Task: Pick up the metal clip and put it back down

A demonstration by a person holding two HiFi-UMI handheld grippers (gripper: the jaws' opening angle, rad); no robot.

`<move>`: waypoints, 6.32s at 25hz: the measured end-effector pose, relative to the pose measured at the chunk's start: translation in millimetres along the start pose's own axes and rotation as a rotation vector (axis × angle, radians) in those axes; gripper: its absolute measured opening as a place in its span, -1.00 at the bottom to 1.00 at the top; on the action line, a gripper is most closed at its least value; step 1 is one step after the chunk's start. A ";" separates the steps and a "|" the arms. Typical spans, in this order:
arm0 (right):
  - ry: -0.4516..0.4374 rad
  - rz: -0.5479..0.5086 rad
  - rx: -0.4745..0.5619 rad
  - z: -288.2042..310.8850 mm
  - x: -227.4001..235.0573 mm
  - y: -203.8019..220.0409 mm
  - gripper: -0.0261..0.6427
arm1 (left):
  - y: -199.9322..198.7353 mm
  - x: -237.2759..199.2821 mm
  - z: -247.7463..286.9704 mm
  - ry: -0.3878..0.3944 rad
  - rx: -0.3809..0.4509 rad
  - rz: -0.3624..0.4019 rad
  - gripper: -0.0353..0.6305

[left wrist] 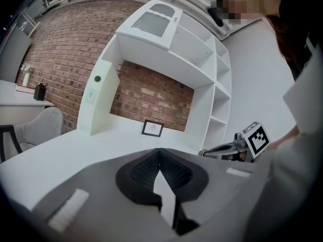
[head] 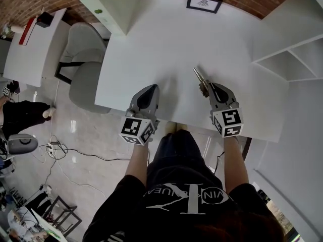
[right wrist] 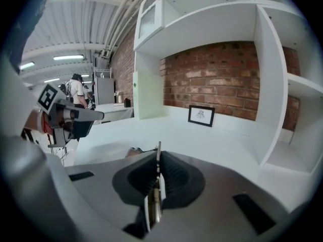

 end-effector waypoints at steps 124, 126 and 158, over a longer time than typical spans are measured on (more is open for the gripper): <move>-0.091 -0.293 0.026 -5.4 -44.9 -0.7 -0.84 | -8.1 4.3 -13.8 -0.013 0.020 -0.009 -0.86; -0.087 -0.246 0.041 -8.6 -41.4 -5.4 -0.85 | -11.3 5.2 -13.5 -0.013 0.025 -0.004 -0.86; -0.014 0.049 0.223 -53.5 -7.0 -70.3 -0.88 | -62.7 1.4 -16.5 -0.025 0.098 0.102 -0.86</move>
Point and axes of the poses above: the fingertips, and each gripper's own axes: z forward along the fingers, x to its right, y out of its underside, the point moved 5 cm from there along -z, backward along the fingers, and after that the axes turned 8 degrees about z, right-handed, at the moved point
